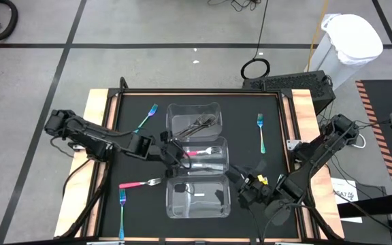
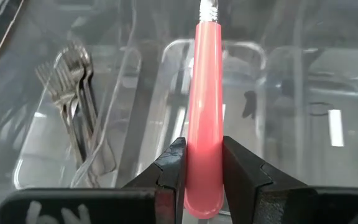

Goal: Sort silverware by color (type)
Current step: Put the top left pink fork into the middle transparent bin

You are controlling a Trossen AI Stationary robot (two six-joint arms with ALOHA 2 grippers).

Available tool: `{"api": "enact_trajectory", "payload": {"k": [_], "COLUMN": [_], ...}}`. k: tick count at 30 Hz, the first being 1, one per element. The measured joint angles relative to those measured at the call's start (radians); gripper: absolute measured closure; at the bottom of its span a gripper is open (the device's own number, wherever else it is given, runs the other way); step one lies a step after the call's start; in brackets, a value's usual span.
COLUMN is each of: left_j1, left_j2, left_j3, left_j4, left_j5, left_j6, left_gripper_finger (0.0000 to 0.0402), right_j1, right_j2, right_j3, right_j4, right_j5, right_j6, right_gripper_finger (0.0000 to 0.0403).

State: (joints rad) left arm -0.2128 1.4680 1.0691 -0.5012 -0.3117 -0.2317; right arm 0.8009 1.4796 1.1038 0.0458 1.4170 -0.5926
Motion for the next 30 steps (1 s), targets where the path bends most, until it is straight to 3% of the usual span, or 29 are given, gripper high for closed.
{"api": "enact_trajectory", "payload": {"k": [17,30], "left_j1": [0.095,0.102], "left_j2": [0.154,0.193], "left_j3": [0.0,0.0], "left_j4": [-0.006,0.034], "left_j5": [0.171,0.178], "left_j6": [-0.02,-0.014], "left_gripper_finger": [0.0307,0.0304], "right_j1": [0.0,0.0], "right_j2": [0.0,0.0], "right_j3": [0.0,0.0], "right_j4": [0.0,-0.001], "right_j5": [0.0,0.001], "right_j6": [-0.001,-0.022], "right_gripper_finger": [0.019,0.019]}}
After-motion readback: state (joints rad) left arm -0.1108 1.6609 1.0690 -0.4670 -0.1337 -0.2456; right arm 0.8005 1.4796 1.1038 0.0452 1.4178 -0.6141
